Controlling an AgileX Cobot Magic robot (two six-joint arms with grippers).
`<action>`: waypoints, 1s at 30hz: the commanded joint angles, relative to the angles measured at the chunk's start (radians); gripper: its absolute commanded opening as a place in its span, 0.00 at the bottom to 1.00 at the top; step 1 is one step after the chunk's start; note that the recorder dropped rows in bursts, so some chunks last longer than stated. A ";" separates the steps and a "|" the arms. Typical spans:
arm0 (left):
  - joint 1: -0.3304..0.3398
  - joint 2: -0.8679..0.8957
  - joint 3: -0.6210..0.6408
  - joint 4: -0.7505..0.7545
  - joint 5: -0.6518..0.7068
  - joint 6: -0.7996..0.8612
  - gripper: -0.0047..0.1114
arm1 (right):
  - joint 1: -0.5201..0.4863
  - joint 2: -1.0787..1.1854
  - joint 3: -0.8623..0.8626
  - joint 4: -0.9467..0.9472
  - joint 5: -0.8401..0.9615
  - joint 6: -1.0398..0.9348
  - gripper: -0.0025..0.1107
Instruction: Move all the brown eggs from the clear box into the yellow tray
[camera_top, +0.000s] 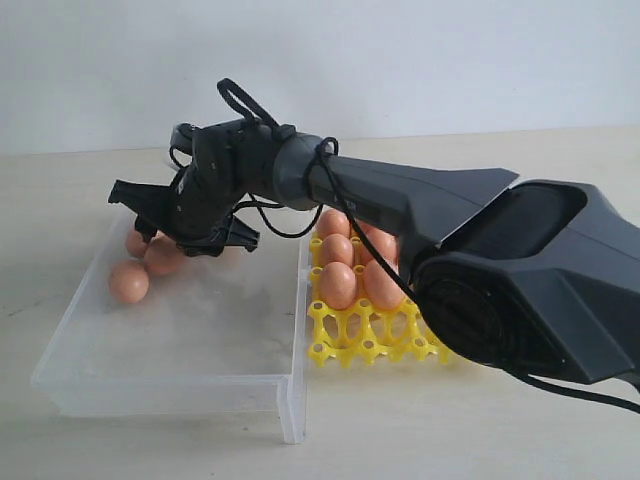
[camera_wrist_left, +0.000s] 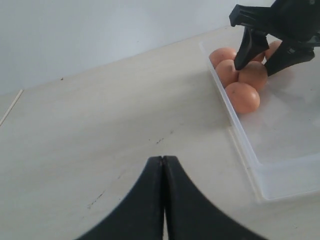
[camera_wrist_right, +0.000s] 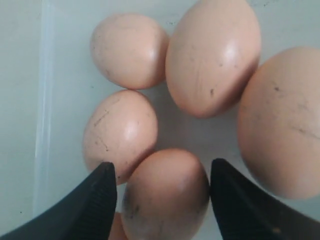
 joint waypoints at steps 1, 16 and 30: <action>-0.002 -0.006 -0.004 0.000 -0.006 -0.005 0.04 | -0.004 0.020 -0.043 0.007 -0.017 -0.005 0.48; -0.002 -0.006 -0.004 0.000 -0.006 -0.005 0.04 | -0.004 0.022 -0.057 0.020 0.037 -0.289 0.34; -0.002 -0.006 -0.004 0.000 -0.006 -0.005 0.04 | -0.004 0.022 -0.226 -0.033 0.307 -0.804 0.48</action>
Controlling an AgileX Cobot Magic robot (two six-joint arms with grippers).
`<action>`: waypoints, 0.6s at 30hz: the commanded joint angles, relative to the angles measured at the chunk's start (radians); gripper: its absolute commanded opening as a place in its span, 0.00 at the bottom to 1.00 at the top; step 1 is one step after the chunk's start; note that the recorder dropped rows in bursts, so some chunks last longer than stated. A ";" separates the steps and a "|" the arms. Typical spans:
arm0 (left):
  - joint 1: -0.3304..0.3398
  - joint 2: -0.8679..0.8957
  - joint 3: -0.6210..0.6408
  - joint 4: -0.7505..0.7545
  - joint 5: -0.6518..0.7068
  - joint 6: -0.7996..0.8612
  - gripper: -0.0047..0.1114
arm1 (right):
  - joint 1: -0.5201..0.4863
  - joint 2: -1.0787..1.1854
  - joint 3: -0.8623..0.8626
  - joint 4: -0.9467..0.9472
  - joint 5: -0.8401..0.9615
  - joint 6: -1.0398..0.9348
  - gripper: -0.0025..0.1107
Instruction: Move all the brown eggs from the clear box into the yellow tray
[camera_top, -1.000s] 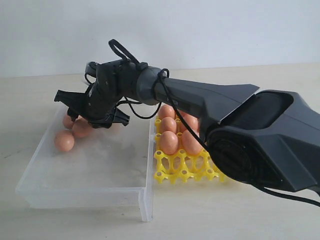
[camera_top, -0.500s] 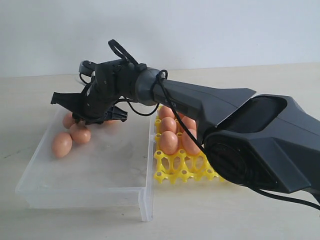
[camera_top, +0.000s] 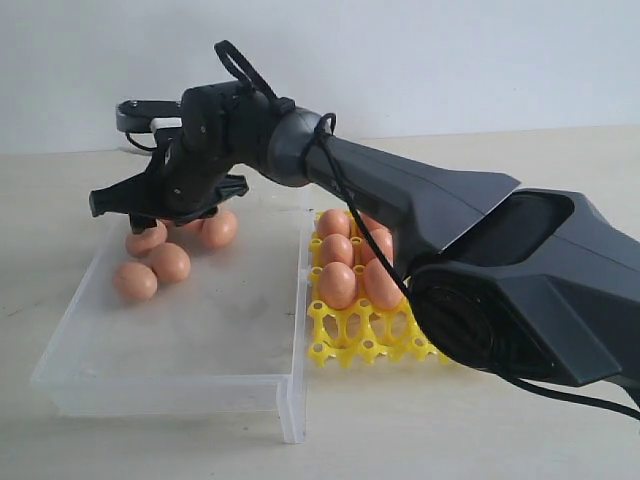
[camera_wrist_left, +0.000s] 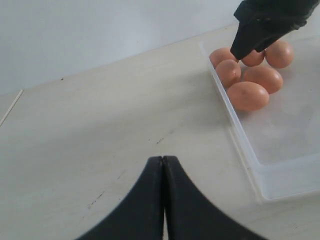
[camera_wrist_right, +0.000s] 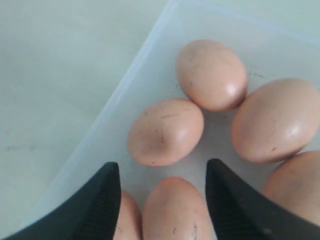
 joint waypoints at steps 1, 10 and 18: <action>-0.002 -0.006 -0.004 0.000 -0.006 -0.005 0.04 | -0.004 -0.001 -0.036 -0.063 0.156 -0.222 0.48; -0.002 -0.006 -0.004 0.000 -0.006 -0.005 0.04 | -0.004 -0.001 -0.038 -0.095 0.184 -0.200 0.48; -0.002 -0.006 -0.004 0.000 -0.006 -0.005 0.04 | -0.004 -0.001 -0.038 -0.053 0.180 -0.132 0.55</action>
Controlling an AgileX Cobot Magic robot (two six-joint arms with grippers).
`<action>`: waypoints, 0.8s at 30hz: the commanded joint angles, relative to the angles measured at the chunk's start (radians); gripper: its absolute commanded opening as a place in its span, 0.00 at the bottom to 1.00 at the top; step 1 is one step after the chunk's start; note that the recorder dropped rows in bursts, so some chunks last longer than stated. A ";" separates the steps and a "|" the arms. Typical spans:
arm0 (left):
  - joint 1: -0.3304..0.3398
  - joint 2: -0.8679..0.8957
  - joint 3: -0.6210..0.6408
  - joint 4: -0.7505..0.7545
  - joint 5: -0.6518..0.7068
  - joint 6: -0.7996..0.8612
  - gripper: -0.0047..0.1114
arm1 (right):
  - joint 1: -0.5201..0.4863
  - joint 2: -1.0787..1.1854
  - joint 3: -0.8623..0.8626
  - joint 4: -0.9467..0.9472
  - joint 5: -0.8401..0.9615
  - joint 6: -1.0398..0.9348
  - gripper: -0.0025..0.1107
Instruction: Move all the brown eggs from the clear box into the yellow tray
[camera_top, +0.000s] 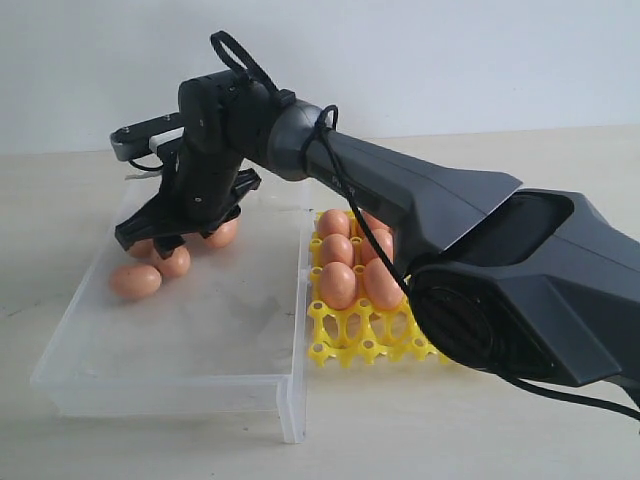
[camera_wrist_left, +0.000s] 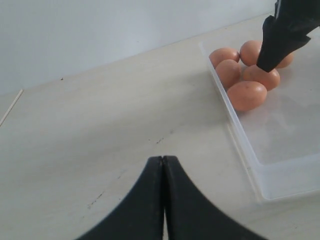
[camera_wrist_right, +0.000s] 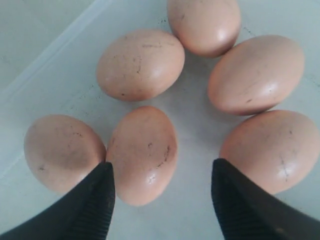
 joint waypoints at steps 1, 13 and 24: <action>-0.002 -0.006 -0.004 0.000 -0.006 -0.005 0.04 | 0.000 -0.001 -0.012 0.023 -0.016 0.027 0.55; -0.002 -0.006 -0.004 0.000 -0.006 -0.005 0.04 | 0.019 0.049 -0.012 0.043 -0.101 0.027 0.55; -0.002 -0.006 -0.004 0.000 -0.006 -0.005 0.04 | 0.017 0.034 -0.012 -0.009 -0.066 -0.053 0.02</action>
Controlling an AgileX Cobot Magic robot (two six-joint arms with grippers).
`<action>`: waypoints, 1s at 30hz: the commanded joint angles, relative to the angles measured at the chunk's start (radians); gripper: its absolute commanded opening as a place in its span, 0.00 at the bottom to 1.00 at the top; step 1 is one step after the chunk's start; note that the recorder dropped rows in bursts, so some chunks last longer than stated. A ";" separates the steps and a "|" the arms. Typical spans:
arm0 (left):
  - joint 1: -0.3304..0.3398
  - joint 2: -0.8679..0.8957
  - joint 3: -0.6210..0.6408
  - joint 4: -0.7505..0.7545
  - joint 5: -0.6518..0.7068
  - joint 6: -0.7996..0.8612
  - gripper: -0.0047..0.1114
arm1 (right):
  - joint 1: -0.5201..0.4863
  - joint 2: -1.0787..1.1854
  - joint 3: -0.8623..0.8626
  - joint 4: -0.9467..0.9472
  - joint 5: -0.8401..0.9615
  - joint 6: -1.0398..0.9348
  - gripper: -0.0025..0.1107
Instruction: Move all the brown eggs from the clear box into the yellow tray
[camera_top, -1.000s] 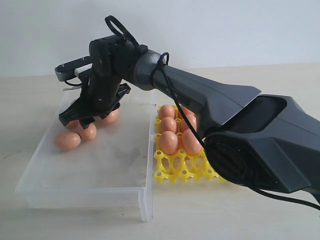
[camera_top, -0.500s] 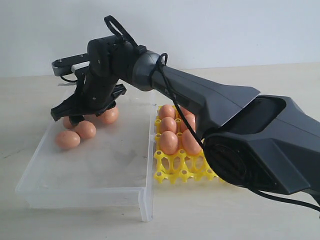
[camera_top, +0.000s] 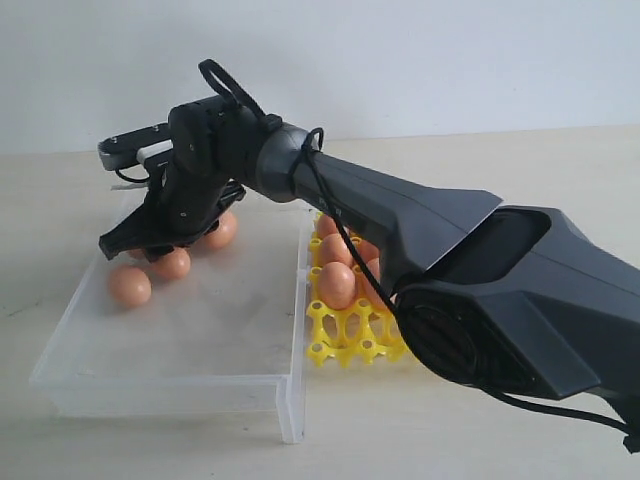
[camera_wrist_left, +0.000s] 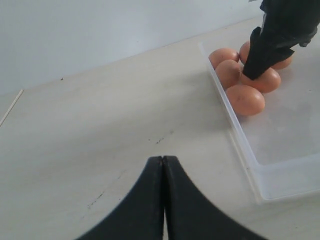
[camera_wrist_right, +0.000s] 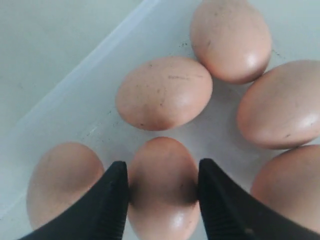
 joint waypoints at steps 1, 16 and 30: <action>-0.002 -0.006 -0.004 0.000 -0.006 -0.005 0.04 | -0.005 -0.015 -0.001 -0.020 0.042 -0.058 0.02; -0.002 -0.006 -0.004 0.000 -0.006 -0.005 0.04 | -0.006 -0.019 -0.001 -0.037 0.074 -0.060 0.18; -0.002 -0.006 -0.004 0.000 -0.006 -0.005 0.04 | -0.006 -0.008 -0.001 -0.032 0.063 -0.060 0.48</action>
